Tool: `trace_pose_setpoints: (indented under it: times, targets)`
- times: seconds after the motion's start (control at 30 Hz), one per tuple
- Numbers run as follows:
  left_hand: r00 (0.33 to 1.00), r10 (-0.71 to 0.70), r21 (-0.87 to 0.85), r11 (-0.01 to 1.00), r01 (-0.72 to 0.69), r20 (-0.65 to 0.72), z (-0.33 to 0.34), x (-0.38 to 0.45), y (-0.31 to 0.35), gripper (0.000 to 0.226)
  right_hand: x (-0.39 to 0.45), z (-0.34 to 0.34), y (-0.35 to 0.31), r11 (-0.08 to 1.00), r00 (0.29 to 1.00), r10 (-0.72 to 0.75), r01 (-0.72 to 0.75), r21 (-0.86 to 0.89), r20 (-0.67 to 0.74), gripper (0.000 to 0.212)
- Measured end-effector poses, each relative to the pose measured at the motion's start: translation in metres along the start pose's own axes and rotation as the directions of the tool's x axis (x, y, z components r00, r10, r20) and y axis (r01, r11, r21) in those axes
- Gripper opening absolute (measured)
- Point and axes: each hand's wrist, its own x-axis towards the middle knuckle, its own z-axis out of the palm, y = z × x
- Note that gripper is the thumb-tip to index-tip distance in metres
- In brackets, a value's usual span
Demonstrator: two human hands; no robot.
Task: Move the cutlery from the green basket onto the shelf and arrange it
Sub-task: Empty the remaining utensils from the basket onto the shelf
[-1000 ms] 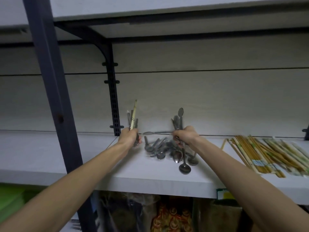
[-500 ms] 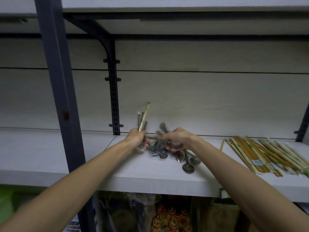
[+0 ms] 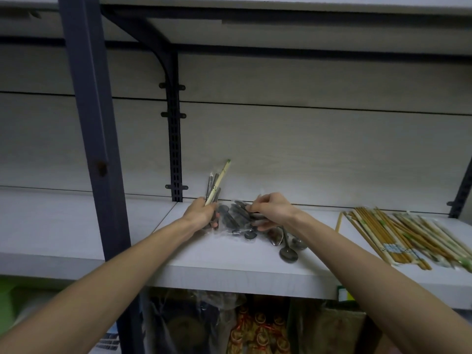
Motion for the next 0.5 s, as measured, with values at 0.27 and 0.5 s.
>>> trace_pose_setpoints:
  times: [0.27, 0.5]
  targets:
    - [0.999, 0.051, 0.103, 0.993, -0.050, -0.008, 0.0006, 0.0035, -0.0052, 0.016, -0.0015, 0.0003, 0.0062, 0.998, 1.000, 0.004, -0.006, 0.063, 0.026, 0.027]
    - [0.991, 0.132, 0.337, 0.932, -0.131, 0.018, 0.0013, 0.0057, -0.0036, 0.016, -0.0078, -0.0088, 0.0030, 0.997, 0.997, 0.078, -0.077, -0.017, 0.027, 0.019]
